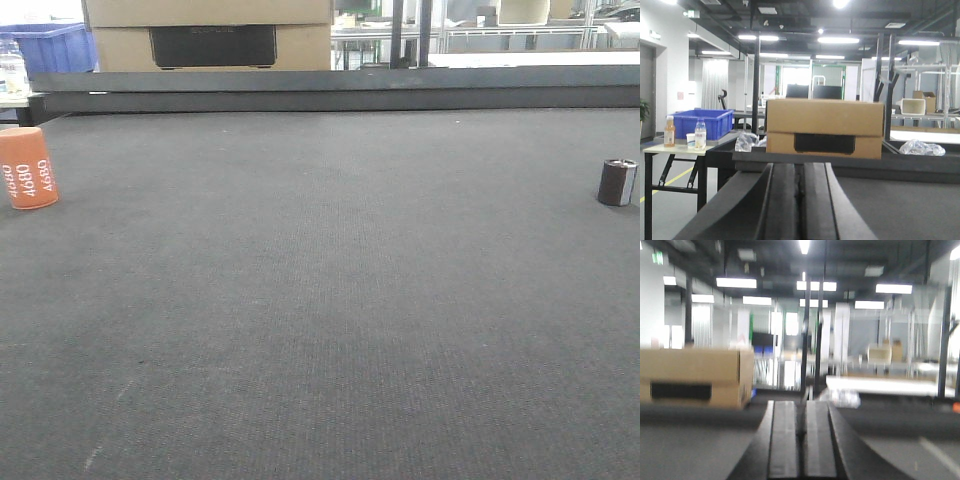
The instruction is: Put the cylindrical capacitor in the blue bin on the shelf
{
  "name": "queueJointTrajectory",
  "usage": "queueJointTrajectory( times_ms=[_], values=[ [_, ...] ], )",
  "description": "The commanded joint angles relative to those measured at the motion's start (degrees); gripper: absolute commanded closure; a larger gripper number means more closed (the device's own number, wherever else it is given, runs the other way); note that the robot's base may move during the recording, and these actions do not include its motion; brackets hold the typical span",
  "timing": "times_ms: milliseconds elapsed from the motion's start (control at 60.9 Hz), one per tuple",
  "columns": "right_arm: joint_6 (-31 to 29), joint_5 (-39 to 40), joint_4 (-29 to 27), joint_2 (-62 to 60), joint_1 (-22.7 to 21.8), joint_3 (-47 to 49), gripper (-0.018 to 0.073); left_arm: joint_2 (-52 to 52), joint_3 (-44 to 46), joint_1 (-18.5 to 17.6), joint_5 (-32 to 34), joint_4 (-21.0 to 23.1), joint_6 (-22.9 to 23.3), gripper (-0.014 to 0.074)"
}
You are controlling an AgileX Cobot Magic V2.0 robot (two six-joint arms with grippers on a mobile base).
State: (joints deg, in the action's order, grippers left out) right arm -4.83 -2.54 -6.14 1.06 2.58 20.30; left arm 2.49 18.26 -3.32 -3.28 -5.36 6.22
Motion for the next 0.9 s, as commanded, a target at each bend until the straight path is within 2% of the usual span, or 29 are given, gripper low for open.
queueJointTrajectory(
  times_ms=[0, 82, 131, 181, 230, 279, 345, 444, 674, 805, 887],
  values=[
    [-0.12, -0.81, -0.25, 3.39, 0.16, 5.79, 0.0671, 4.37, 6.81, 0.31, -10.02, -0.35, -0.07, 0.0667],
    [-0.12, -0.92, -0.25, 7.77, 0.16, 9.75, 0.05, 9.59, 12.99, 0.31, -14.6, -0.35, -0.07, 0.0562],
    [-0.12, -1.74, -0.25, 11.1, 0.16, 11.99, 0.0316, 12.97, 15.84, 0.31, -14.99, -0.35, -0.07, 0.0462],
    [-0.12, -2.5, -0.25, 13.53, 0.16, 13.2, 0.0174, 15.71, 17.79, 0.31, -14.99, -0.35, -0.07, 0.0365],
    [-0.12, -2.63, -0.25, 15.58, 0.16, 13.8, 0.0057, 18.31, 19.29, 0.31, -14.99, -0.35, -0.07, 0.0272],
    [-0.12, -3.17, -0.25, 17.87, 0.16, 14.23, -0.0017, 20.41, 20.14, 0.31, -14.99, -0.35, -0.07, 0.0195],
    [-0.12, -3.7, -0.25, 20.55, 0.16, 14.19, -0.0008, 23.18, 20.63, 0.06, -14.89, -0.35, -0.07, 0.008],
    [-0.12, -4.08, 0.66, 25.89, 0.16, 14.19, 0.001, 24.85, 20.7, -1.51, -14.77, -0.23, -0.07, -0.0015],
    [-0.12, -1.44, 1.97, 40.87, 0.16, 14.19, 0.0032, 25.95, 20.7, -4.39, -14.54, 0.78, -0.07, -0.0013],
    [-0.12, 5.9, 1.97, 50.95, -0.54, 14.19, 0.0032, 25.95, 20.7, -4.38, -14.56, 1.14, -0.07, -0.0013],
    [-0.12, 13.7, 1.87, 57.36, -1.46, 14.19, 0.0032, 25.95, 20.7, -4.38, -14.56, 1.14, -0.07, -0.0013]
  ],
)
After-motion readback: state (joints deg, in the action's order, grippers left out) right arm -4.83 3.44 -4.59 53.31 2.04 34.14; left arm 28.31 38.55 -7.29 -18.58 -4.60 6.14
